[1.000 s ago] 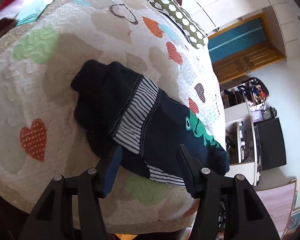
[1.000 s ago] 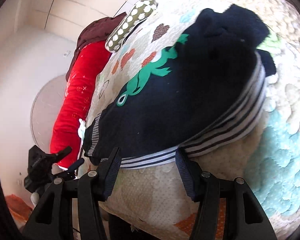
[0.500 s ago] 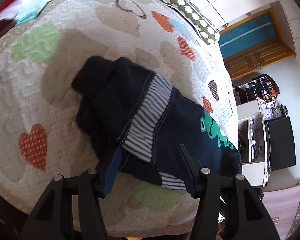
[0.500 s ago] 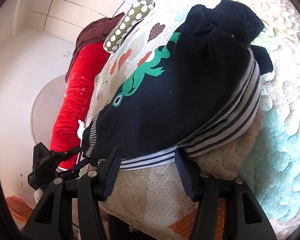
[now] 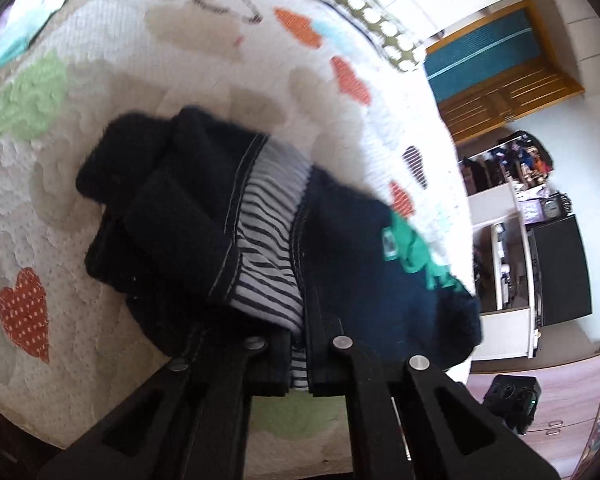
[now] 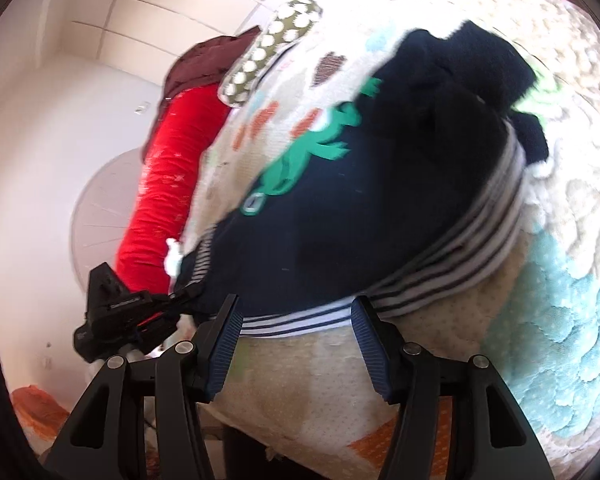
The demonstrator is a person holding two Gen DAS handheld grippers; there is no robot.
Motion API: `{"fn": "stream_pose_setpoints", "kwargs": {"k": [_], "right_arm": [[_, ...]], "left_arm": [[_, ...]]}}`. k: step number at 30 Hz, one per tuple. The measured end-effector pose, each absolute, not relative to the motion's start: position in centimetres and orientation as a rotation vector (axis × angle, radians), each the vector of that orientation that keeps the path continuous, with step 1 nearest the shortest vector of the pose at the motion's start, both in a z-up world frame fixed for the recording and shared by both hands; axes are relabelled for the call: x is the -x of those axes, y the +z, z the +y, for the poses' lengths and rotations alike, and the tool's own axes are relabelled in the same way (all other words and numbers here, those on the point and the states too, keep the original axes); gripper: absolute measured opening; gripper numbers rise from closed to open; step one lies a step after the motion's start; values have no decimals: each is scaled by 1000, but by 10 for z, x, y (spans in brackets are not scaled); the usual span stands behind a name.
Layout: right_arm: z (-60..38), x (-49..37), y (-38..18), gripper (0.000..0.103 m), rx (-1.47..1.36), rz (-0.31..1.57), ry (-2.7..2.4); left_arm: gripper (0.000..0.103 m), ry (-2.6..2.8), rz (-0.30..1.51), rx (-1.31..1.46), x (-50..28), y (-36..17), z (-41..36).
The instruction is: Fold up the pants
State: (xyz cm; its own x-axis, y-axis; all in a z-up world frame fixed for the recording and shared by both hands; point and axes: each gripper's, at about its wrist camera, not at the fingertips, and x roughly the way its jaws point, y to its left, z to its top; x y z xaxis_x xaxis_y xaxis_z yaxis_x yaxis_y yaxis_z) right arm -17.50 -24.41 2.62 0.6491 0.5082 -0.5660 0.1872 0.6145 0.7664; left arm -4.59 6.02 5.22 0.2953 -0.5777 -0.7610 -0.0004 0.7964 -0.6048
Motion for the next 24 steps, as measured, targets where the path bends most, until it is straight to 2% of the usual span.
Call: {"fn": "stream_pose_setpoints", "kwargs": {"k": [7,11,17,19,21,23,24], "right_arm": [[-215,154,14,65,-1072,917,450],[-214,134,6,65,-1057,957,391],[-252,145,13,64,-1032,895,196],[-269,157,21,48,-1005,861,108],[-288,168,30,15,-968,840,37],[-297,169,40,7,-935,830,-2],[-299,166,45,6,-925,821,1]], "left_arm": [[4,-485,1161,573,46,85,53],[4,-491,1149,561,47,92,53],[4,-486,1151,594,51,86,65],[4,-481,1148,601,52,84,67],[4,-474,1143,609,51,84,69],[4,-477,1142,619,48,84,70],[4,-476,1141,618,46,84,70]]}}
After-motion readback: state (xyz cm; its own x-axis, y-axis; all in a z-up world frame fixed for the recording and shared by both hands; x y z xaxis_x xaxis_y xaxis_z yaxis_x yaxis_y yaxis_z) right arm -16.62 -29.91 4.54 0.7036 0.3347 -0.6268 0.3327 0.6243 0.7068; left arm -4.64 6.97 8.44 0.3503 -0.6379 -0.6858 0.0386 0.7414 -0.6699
